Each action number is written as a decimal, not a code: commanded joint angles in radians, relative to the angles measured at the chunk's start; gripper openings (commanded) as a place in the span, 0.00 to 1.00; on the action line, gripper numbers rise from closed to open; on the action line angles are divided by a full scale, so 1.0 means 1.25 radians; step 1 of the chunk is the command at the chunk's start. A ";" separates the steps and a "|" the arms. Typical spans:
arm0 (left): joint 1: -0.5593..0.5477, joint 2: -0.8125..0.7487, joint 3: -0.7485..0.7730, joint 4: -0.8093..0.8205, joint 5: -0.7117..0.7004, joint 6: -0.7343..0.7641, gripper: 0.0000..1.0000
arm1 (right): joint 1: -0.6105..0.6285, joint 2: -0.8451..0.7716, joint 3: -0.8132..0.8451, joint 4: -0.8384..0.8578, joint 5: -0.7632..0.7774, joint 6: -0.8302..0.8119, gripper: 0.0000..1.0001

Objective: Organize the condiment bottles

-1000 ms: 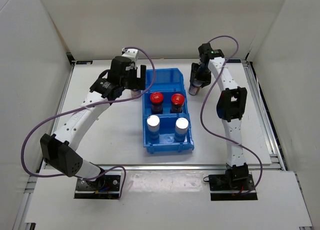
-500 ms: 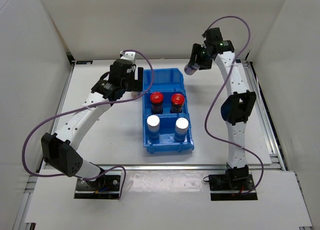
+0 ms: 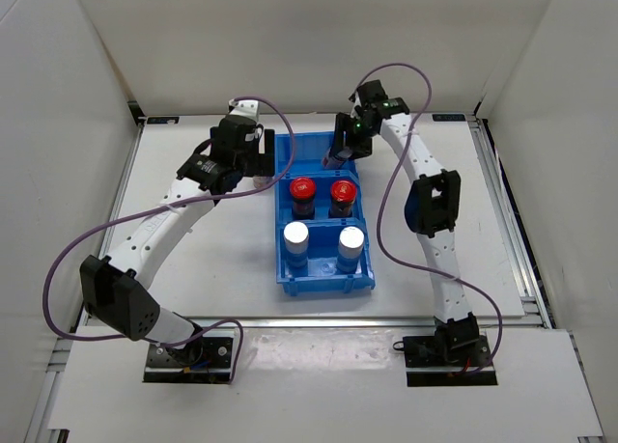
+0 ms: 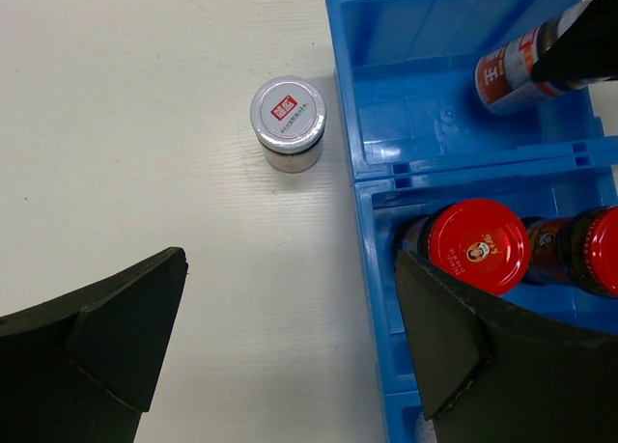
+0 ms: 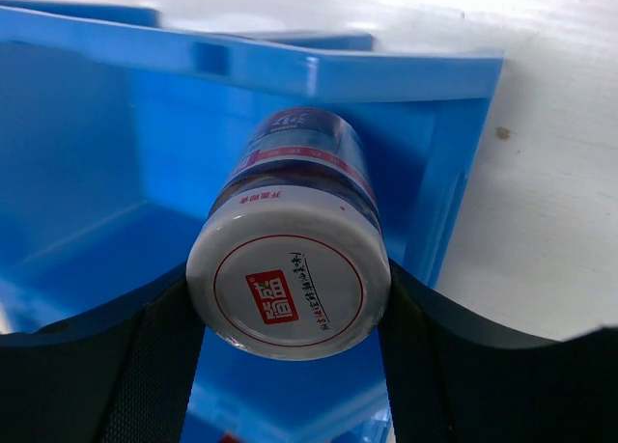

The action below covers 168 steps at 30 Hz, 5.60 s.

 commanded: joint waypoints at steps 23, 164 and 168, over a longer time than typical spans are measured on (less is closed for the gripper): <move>0.012 0.017 -0.009 0.003 -0.057 0.008 1.00 | -0.040 -0.264 0.006 -0.055 0.206 0.038 1.00; 0.237 0.531 0.598 0.044 0.312 0.063 0.12 | -0.241 -0.531 -0.363 -0.172 -0.088 -0.038 1.00; 0.237 0.561 0.776 0.044 0.323 0.053 0.12 | -0.241 -0.531 -0.371 -0.165 -0.104 -0.038 1.00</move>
